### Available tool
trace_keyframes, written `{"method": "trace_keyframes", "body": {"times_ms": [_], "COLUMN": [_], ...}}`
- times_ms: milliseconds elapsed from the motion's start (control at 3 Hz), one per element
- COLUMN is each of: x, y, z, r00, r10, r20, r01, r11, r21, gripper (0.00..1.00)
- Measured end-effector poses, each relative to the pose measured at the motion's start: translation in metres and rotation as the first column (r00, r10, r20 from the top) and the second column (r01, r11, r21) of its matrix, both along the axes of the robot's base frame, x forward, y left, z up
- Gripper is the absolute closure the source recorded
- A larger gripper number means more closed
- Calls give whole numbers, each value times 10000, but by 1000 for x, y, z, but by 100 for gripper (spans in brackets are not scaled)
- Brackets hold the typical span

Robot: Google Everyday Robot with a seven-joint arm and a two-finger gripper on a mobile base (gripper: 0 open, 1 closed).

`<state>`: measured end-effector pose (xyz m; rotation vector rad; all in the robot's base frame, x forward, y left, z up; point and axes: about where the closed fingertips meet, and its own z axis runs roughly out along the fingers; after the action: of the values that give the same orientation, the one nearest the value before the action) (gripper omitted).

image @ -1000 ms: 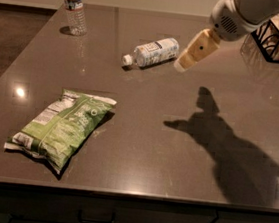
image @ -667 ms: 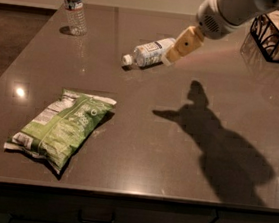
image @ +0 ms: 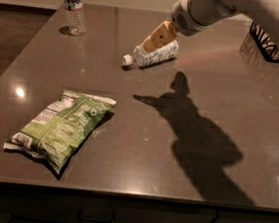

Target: Pick water bottle

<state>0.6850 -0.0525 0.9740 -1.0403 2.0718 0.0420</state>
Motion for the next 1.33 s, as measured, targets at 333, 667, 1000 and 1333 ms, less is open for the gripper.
{"method": "trace_keyframes", "body": {"times_ms": [333,667,1000,1333], "x": [22,37,37,36], "y": [22,35,35,38], "z": [0,-1,-1,-5], "r00": [9981,9905,9905,9905], "r10": [-591,-1368,-1368,-1332], "r20": [189,-109,-109,-348], "r01": [581,1369,1369,1372], "r11": [9971,9784,9784,9760], "r21": [496,1548,1548,1693], "gripper": [0,0,0,0]}}
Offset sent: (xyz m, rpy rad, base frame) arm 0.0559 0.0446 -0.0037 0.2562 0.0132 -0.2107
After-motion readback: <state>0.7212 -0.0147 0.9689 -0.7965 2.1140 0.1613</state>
